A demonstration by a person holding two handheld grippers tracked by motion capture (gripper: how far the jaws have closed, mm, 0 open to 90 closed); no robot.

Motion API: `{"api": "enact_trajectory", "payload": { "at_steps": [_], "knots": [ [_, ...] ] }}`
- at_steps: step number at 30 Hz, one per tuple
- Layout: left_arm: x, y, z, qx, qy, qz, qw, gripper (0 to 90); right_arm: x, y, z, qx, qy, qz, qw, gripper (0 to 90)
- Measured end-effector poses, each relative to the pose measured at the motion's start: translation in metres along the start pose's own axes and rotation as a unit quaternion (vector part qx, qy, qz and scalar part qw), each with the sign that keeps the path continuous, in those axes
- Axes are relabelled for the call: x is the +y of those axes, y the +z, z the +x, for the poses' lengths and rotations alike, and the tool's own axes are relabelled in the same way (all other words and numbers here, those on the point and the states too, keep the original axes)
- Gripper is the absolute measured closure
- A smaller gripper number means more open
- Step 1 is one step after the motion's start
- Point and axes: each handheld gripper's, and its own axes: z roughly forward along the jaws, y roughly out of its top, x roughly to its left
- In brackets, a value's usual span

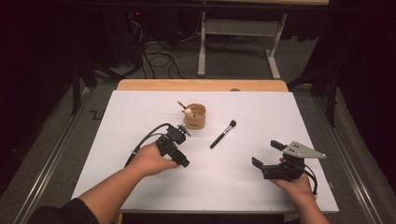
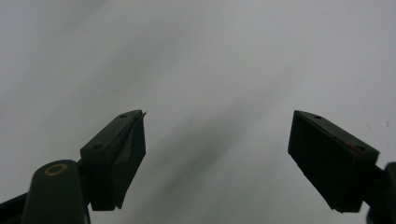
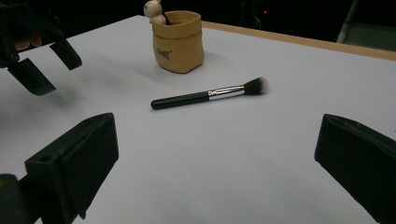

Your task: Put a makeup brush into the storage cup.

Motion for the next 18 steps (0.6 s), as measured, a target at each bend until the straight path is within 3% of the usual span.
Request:
{"api": "enact_trajectory", "payload": {
  "at_steps": [8,18],
  "knots": [
    [0.022,0.007,-0.009,-0.004,0.013,0.005,0.9999,22.1,0.000,0.000,0.000,0.001,0.001,-0.001,1.0000,0.2],
    [0.045,0.014,-0.011,-0.009,0.019,0.001,0.9998,26.2,0.001,0.000,0.001,0.002,-0.001,-0.002,1.0000,0.2]
  ]
}}
